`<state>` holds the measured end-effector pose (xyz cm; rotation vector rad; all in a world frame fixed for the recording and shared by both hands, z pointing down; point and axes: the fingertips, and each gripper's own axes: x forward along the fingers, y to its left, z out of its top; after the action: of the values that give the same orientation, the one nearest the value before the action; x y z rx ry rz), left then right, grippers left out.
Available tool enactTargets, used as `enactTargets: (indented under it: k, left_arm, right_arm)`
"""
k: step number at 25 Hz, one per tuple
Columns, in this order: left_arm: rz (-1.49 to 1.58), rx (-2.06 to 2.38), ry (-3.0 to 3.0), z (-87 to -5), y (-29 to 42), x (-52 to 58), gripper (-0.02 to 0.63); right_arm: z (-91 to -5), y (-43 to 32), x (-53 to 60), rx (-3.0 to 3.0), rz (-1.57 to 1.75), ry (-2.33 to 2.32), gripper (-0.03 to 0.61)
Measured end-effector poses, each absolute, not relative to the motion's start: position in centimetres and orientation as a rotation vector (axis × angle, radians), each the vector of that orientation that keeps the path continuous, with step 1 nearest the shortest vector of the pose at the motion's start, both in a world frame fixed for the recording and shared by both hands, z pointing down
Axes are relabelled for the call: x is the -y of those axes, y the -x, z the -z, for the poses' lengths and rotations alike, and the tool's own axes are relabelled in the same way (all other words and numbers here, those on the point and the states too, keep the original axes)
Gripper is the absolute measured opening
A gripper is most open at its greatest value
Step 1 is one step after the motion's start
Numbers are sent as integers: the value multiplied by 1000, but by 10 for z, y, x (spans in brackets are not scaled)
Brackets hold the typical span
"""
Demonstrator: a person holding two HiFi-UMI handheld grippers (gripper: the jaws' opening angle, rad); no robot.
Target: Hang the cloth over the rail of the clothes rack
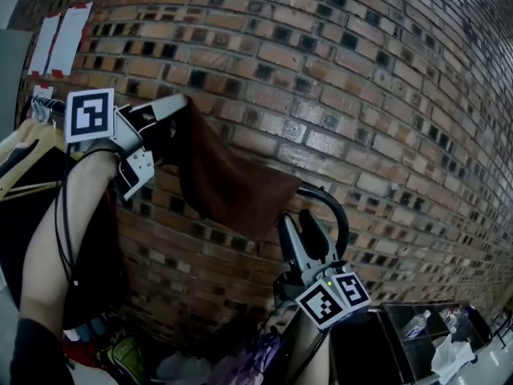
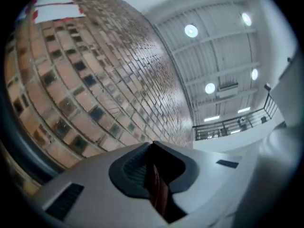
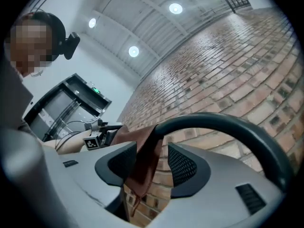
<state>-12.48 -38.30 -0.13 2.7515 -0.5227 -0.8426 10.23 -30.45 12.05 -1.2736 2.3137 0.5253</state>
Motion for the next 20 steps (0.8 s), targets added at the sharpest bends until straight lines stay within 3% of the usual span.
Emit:
enactTargets:
  k: [7,9,20]
  left_arm:
    - [821,462,-2799,8,124,377,38]
    - [813,464,-2819,7,127,375,40]
    - [858,533,-2897,-2,138,355,38]
  right_arm:
    - [-105,-69,320,-2396,-519,1232,174]
    - [-99,-71,321,-2367,-536,1265,12]
    - [-45,-115,247,-2057,-750,1041,14]
